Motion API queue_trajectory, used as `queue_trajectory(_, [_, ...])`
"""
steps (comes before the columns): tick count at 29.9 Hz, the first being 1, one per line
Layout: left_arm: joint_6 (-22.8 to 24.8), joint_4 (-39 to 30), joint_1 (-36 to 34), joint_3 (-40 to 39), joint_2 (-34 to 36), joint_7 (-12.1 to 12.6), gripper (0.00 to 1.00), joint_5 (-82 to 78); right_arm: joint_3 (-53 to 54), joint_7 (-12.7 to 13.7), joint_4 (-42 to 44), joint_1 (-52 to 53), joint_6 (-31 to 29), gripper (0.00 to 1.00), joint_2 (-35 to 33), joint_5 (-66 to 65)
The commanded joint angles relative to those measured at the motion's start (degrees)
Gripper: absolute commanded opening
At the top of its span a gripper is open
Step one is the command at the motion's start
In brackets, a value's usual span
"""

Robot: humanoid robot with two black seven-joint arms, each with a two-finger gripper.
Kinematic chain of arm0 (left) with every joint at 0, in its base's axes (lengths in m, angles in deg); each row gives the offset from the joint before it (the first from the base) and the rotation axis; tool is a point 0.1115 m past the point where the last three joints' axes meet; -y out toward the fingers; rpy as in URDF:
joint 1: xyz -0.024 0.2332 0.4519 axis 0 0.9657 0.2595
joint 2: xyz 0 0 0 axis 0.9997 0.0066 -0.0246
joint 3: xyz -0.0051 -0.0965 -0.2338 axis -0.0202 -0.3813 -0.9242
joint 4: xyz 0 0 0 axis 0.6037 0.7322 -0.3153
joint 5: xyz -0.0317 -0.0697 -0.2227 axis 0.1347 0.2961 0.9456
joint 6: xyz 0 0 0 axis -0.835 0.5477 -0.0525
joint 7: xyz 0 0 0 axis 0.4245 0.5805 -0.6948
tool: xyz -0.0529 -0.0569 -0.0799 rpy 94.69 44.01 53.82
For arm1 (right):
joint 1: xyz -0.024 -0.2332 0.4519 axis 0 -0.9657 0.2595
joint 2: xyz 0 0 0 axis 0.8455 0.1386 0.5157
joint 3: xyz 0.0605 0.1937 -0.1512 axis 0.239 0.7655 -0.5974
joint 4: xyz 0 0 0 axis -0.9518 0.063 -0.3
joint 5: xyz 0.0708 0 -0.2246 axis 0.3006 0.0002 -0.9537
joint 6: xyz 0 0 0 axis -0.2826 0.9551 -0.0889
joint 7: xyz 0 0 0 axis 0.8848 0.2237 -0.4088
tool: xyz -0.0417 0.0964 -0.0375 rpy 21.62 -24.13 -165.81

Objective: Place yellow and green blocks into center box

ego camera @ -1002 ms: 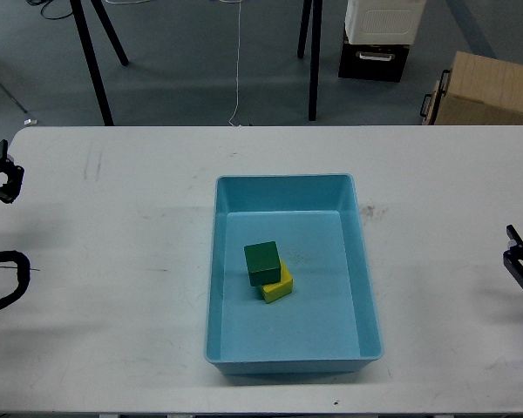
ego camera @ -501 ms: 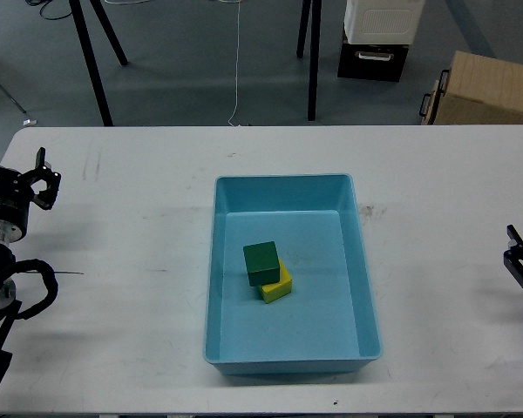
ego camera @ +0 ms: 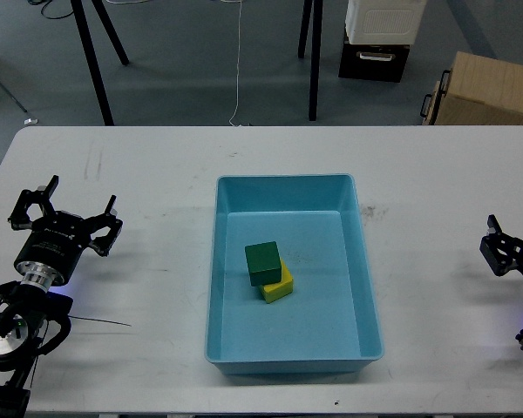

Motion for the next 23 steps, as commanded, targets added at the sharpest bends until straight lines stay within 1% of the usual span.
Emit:
queue_trajectory(1, [0.0, -2.1, 3.5, -1.2, 0.1, 0.1, 1.0, 0.3, 0.1, 1.9, 0.3, 0.9, 0.0, 1.0, 0.7, 0.0])
queue_trajectory(4, [0.0, -3.0, 5.0, -1.3, 0.5, 0.4, 1.0, 1.3, 0.1, 2.8, -0.2, 0.9, 0.0, 1.0, 0.7, -0.1])
queue_trajectory(7, [0.0, -3.4, 5.5, -1.4, 0.6, 1.8, 1.0, 2.5, -0.1, 2.9, -0.5, 1.0, 0.0, 1.0, 0.7, -0.7])
queue_trajectory(23, [0.0, -4.1, 6.2, -1.9, 0.7, 2.2, 1.0, 2.7, 0.1, 2.6, -0.6, 0.9, 0.0, 1.0, 0.7, -1.8])
